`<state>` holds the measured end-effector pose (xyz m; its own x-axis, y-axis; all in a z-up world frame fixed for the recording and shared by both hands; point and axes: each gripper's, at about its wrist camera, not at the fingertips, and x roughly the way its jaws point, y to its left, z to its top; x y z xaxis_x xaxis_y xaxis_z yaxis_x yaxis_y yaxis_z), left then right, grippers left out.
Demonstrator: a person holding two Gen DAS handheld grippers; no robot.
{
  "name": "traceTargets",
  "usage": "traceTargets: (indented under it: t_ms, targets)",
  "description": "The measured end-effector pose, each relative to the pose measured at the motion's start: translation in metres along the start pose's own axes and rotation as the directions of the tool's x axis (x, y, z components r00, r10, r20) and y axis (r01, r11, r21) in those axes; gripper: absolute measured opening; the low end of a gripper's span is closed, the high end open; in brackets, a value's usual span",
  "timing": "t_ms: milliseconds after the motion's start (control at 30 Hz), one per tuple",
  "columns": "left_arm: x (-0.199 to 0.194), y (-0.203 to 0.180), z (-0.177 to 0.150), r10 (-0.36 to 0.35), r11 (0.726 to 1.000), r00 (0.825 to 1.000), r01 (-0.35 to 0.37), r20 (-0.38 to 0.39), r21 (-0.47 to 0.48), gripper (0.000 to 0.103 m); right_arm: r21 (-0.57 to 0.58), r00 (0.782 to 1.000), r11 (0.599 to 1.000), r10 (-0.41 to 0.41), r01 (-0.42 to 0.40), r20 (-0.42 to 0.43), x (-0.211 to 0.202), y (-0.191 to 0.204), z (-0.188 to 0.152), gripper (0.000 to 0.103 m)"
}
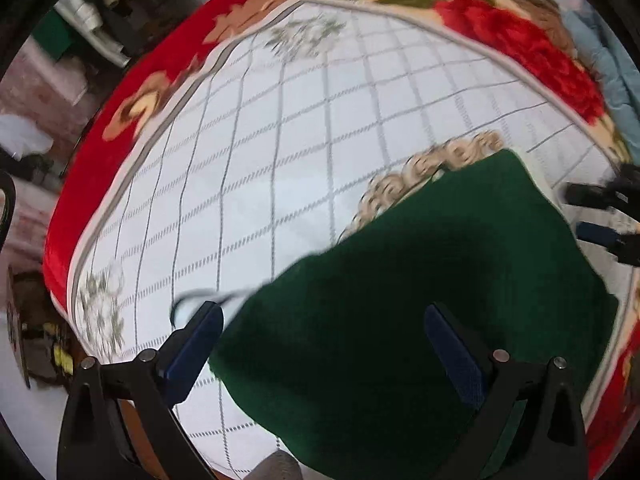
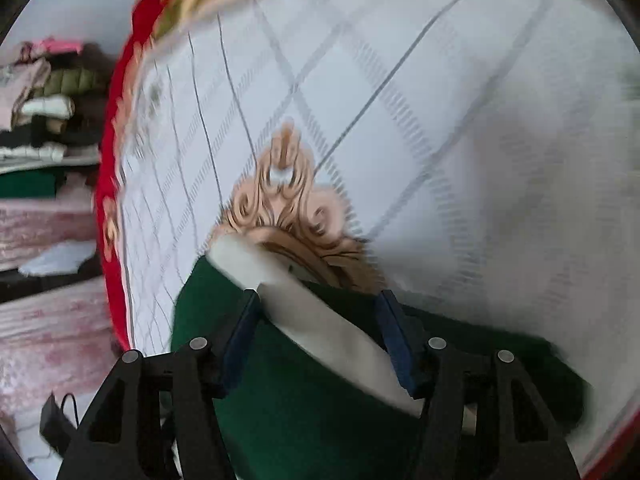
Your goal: Fold large clothes
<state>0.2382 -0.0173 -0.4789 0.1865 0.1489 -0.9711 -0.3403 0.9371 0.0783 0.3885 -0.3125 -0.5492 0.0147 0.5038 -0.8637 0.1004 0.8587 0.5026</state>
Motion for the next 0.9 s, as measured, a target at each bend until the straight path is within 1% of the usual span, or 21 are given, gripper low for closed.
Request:
traceTargets:
  t_ms: [67,100,167,200,233,300,333,367,400,433,467,500,533,567,600,633,667,700,767,833,900]
  targets:
    - [-0.005,-0.005,0.015,-0.028,0.999,1.000,0.027,0.015,0.044,0.103,0.002,0.996,1.000,0.000,0.000,0.084,-0.042,-0.007,-0.017,0.067]
    - [-0.006,-0.009,0.024,-0.052,0.997,0.998,0.050,0.021,0.065,0.103,0.026,0.994,1.000,-0.013,0.010,0.111,-0.064,-0.020,-0.030,0.074]
    - [-0.003,-0.020,0.044,-0.108,0.987,0.994,0.105,0.018,0.121,0.103,0.079,0.989,0.997,-0.036,0.025,0.145,-0.082,-0.023,-0.043,0.077]
    - [0.000,-0.027,0.053,-0.135,0.980,0.991,0.131,0.014,0.152,0.103,0.118,0.986,0.993,-0.048,0.030,0.157,-0.091,-0.039,-0.058,0.077]
    - [0.005,-0.038,0.064,-0.161,0.969,0.987,0.156,0.007,0.191,0.103,0.144,0.986,0.989,-0.061,0.039,0.155,-0.091,-0.026,-0.065,0.077]
    - [0.020,-0.059,0.084,-0.219,0.944,0.975,0.218,-0.024,0.249,0.103,0.212,0.986,0.975,-0.100,0.069,0.136,-0.090,-0.052,-0.084,0.077]
    - [0.029,-0.071,0.091,-0.253,0.925,0.965,0.260,-0.062,0.277,0.103,0.243,0.987,0.968,-0.098,0.065,0.125,-0.089,-0.060,-0.090,0.077]
    - [0.040,-0.085,0.097,-0.299,0.897,0.948,0.318,-0.111,0.308,0.103,0.284,0.990,0.958,-0.082,0.046,0.117,-0.077,-0.067,-0.093,0.077]
    - [0.052,-0.098,0.100,-0.308,0.876,0.939,0.342,-0.151,0.340,0.103,0.322,0.991,0.947,-0.058,0.017,0.117,-0.063,-0.073,-0.095,0.077]
    - [0.059,-0.107,0.102,-0.306,0.862,0.936,0.350,-0.174,0.367,0.101,0.351,0.992,0.936,-0.036,-0.010,0.124,-0.055,-0.079,-0.098,0.077]
    - [0.070,-0.122,0.101,-0.296,0.838,0.932,0.358,-0.208,0.413,0.101,0.376,0.991,0.926,-0.026,-0.024,0.129,-0.051,-0.086,-0.102,0.077]
    - [0.075,-0.130,0.100,-0.283,0.826,0.935,0.350,-0.213,0.441,0.100,0.397,0.991,0.918,-0.023,-0.031,0.130,-0.050,-0.093,-0.106,0.077]
    - [0.075,-0.134,0.098,-0.288,0.816,0.935,0.352,-0.207,0.459,0.083,0.407,0.991,0.913,-0.019,-0.035,0.130,-0.045,-0.094,-0.105,0.077]
    - [0.069,-0.139,0.095,-0.313,0.798,0.931,0.366,-0.190,0.480,0.032,0.418,0.991,0.908,-0.017,-0.042,0.136,-0.042,-0.097,-0.105,0.077]
    - [0.067,-0.142,0.093,-0.304,0.796,0.936,0.351,-0.176,0.493,0.015,0.426,0.990,0.903,-0.011,-0.052,0.144,-0.040,-0.099,-0.105,0.077]
    - [0.062,-0.145,0.089,-0.285,0.799,0.948,0.316,-0.141,0.512,0.014,0.427,0.989,0.902,-0.007,-0.058,0.148,-0.033,-0.092,-0.097,0.077]
    - [0.056,-0.144,0.087,-0.293,0.797,0.949,0.311,-0.118,0.518,0.010,0.432,0.988,0.900,-0.006,-0.062,0.154,-0.029,-0.092,-0.095,0.077]
    - [0.053,-0.142,0.086,-0.303,0.799,0.947,0.313,-0.107,0.514,0.010,0.436,0.987,0.898,-0.006,-0.065,0.161,-0.028,-0.088,-0.093,0.077]
    - [0.040,-0.130,0.087,-0.338,0.815,0.937,0.336,-0.083,0.471,0.008,0.441,0.985,0.895,-0.009,-0.069,0.171,-0.019,-0.081,-0.084,0.077]
    - [0.031,-0.119,0.090,-0.355,0.835,0.933,0.346,-0.061,0.427,0.008,0.445,0.981,0.891,0.000,-0.087,0.192,-0.022,-0.082,-0.082,0.077]
    - [0.027,-0.103,0.094,-0.358,0.864,0.933,0.347,-0.040,0.364,0.008,0.443,0.978,0.891,0.009,-0.103,0.210,-0.028,-0.082,-0.079,0.077]
